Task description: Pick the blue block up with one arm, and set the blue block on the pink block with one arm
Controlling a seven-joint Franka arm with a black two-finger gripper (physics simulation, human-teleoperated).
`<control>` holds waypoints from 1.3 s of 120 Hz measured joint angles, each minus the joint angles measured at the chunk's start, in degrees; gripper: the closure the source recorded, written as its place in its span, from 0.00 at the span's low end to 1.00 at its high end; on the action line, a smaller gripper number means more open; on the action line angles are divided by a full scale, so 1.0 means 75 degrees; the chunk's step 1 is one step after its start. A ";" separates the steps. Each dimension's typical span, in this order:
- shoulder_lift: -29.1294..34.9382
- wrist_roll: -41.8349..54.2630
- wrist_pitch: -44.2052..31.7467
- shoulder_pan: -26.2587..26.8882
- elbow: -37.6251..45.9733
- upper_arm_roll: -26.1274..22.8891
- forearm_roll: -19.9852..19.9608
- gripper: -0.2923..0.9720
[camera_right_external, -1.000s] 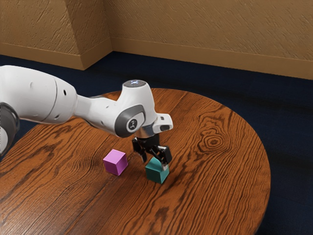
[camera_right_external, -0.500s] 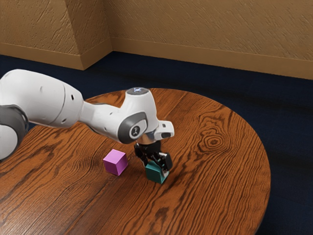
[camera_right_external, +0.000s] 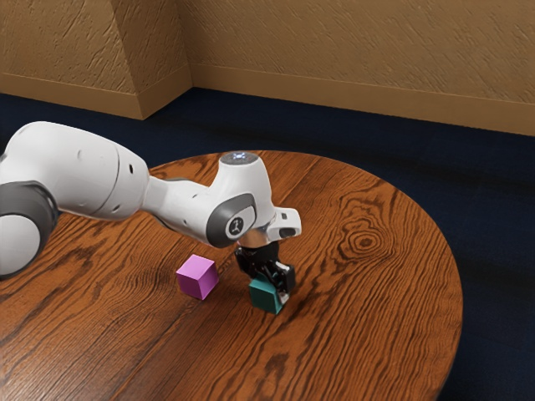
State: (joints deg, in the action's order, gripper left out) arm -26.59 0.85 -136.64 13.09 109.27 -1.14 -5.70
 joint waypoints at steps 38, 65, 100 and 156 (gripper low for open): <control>0.1412 -0.0210 -0.0011 -0.0109 0.0958 0.0053 0.0303 0.49; 0.2646 -0.0486 0.0050 -0.1418 0.2002 0.0079 0.0976 0.51; 0.2665 -0.0664 0.0172 -0.1977 0.2038 0.0092 0.1366 0.53; 0.2173 -0.0567 0.0217 -0.2226 0.1573 -0.0091 0.1427 0.58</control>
State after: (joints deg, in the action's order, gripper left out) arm -10.29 -3.40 -135.01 -3.60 121.07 -1.82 5.00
